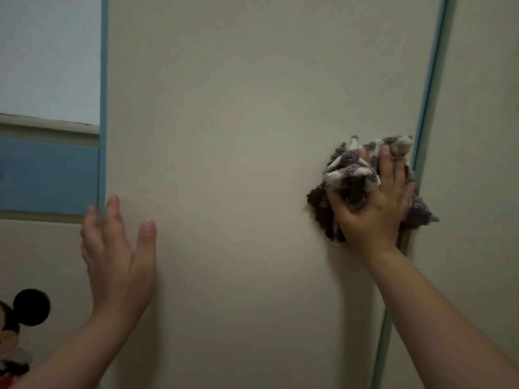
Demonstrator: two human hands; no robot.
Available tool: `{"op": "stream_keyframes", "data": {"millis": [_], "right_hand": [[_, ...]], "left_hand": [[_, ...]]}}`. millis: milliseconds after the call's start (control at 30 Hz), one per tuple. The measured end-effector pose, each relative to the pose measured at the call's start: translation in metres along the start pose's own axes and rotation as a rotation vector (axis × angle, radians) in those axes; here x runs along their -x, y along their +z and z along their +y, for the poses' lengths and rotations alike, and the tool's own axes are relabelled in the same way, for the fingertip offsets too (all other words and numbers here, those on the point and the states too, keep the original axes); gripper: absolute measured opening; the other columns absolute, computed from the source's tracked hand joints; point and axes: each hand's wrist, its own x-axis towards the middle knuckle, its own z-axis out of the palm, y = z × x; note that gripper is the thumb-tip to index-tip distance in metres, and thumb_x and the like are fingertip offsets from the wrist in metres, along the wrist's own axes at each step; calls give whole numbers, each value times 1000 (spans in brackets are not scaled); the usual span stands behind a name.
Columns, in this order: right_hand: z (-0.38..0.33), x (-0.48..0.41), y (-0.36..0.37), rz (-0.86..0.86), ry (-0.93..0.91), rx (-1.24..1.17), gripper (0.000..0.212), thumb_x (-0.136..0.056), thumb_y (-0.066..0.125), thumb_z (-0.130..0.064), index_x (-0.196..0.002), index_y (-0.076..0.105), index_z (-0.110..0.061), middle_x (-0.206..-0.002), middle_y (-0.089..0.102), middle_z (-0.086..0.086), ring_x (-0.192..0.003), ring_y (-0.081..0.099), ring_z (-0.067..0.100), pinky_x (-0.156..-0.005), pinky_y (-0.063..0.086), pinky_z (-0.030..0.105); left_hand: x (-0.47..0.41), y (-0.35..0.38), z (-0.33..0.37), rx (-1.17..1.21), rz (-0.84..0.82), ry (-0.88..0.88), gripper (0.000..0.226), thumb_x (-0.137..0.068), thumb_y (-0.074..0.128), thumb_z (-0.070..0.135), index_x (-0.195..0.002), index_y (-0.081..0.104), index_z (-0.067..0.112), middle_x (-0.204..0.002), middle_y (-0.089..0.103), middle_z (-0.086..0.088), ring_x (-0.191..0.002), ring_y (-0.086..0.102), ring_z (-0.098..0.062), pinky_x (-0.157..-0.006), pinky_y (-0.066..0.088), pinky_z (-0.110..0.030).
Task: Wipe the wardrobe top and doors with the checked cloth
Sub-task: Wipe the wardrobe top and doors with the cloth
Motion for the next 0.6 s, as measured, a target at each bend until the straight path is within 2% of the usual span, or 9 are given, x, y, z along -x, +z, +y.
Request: {"op": "stream_keyframes", "data": {"millis": [167,300,467,600], "right_hand": [[-5,1,1,24,122,-22,78,-74,49,-66,-142,37,-29,-155,23,3,-144,10,28,-110,6,60],[-36,-1,11,-13,163,21,83,-71,45,-69,-143,37,-27,-156,18,7,-143,7,34,-109,3,64],[-119,18,35,-69,-112,7,79,-69,49,-63,-138,46,-24,-150,32,14,-139,20,41,-106,8,64],[-183,67,51,-247,-560,-24,88,-56,64,-56,-137,47,-25,-150,33,11,-140,17,38,-108,5,63]], "left_hand": [[-4,-4,1,5,17,19,87,-73,23,63,-143,27,12,-149,20,-20,-137,22,-34,-109,19,-47],[-5,-8,6,29,13,29,87,-73,22,62,-143,28,11,-144,34,-19,-129,34,-32,-107,23,-44],[-6,-11,8,121,44,-44,87,-73,14,67,-143,28,17,-146,36,-11,-132,33,-28,-109,23,-46],[-8,-13,4,166,24,-82,86,-73,12,70,-142,29,22,-146,37,-6,-132,35,-26,-109,25,-48]]}}
